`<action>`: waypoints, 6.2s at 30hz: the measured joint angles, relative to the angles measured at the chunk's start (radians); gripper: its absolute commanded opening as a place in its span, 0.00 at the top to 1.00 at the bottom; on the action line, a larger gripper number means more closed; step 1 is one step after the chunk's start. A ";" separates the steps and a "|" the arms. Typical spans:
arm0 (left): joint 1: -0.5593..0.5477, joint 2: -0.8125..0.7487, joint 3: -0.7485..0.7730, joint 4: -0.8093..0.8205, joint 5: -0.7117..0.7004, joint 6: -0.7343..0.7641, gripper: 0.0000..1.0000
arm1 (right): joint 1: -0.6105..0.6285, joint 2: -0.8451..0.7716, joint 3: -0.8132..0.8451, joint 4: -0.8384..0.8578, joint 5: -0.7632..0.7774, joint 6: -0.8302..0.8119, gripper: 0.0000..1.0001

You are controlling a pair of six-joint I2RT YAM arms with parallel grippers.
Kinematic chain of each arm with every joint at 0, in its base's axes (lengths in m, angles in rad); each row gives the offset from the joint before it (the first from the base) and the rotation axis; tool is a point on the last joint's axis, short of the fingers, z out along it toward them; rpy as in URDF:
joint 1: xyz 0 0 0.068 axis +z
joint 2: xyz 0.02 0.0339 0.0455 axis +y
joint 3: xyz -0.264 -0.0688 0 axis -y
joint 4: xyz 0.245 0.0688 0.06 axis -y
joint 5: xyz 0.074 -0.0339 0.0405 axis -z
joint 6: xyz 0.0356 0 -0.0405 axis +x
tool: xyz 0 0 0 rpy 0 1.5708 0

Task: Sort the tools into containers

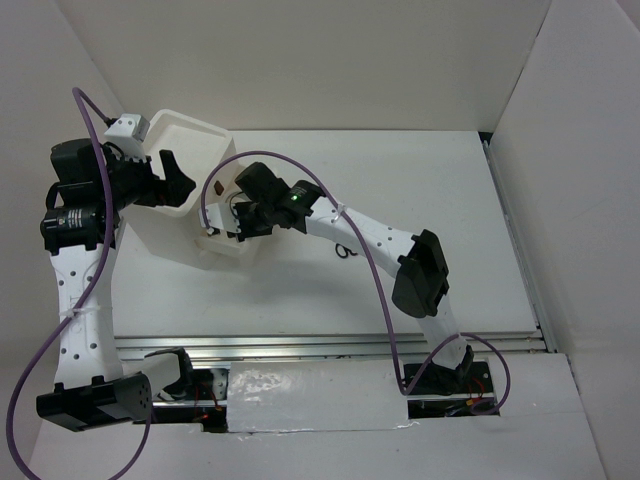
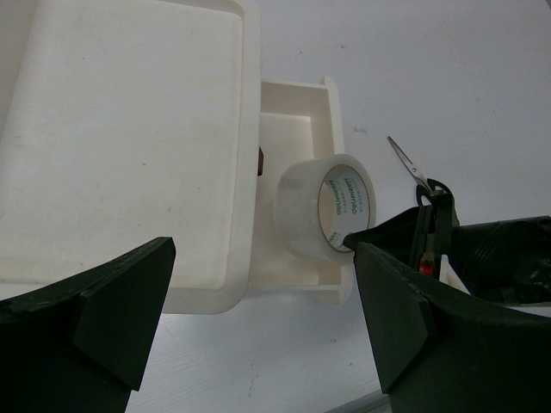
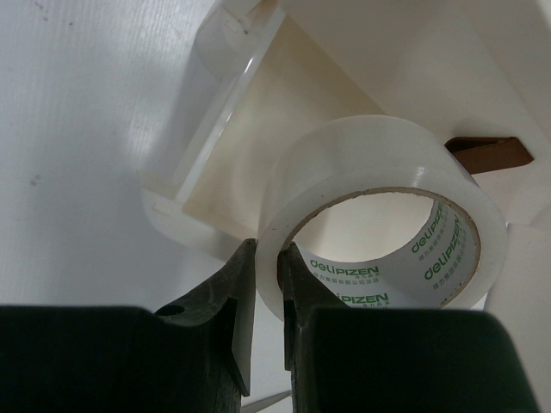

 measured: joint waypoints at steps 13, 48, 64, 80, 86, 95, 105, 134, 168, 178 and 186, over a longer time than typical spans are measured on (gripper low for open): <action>0.019 0.001 -0.033 0.007 0.051 -0.022 0.01 | -0.012 0.098 0.056 0.050 -0.008 -0.024 0.77; 0.037 0.047 -0.059 0.000 0.039 0.014 0.10 | -0.114 -0.087 -0.030 0.298 -0.059 0.518 0.37; 0.037 0.053 -0.060 -0.007 0.021 0.036 0.08 | -0.267 -0.002 -0.056 0.415 -0.267 0.886 0.41; 0.037 0.054 -0.081 0.006 0.021 0.037 0.08 | -0.269 0.133 0.019 0.416 -0.319 0.808 0.43; 0.037 0.054 -0.102 0.014 0.020 0.037 0.08 | -0.262 0.151 0.043 0.413 -0.311 0.782 0.43; 0.037 0.054 -0.111 0.024 0.019 0.039 0.07 | -0.244 0.171 0.049 0.405 -0.293 0.750 0.53; 0.037 0.054 -0.114 0.032 0.020 0.039 0.07 | -0.201 0.204 0.092 0.362 -0.186 0.646 0.94; 0.037 0.091 -0.126 0.056 0.019 0.043 0.11 | -0.257 -0.032 -0.104 0.490 -0.110 0.954 0.75; 0.045 0.257 -0.066 0.120 -0.131 0.209 0.38 | -0.286 0.080 -0.441 0.843 -0.307 1.563 0.96; 0.048 0.257 -0.100 0.179 -0.065 0.242 0.42 | -0.228 0.224 -0.259 0.960 -0.309 1.626 0.93; 0.048 0.269 -0.105 0.183 0.019 0.307 0.41 | -0.198 0.291 -0.196 1.050 -0.325 1.672 0.90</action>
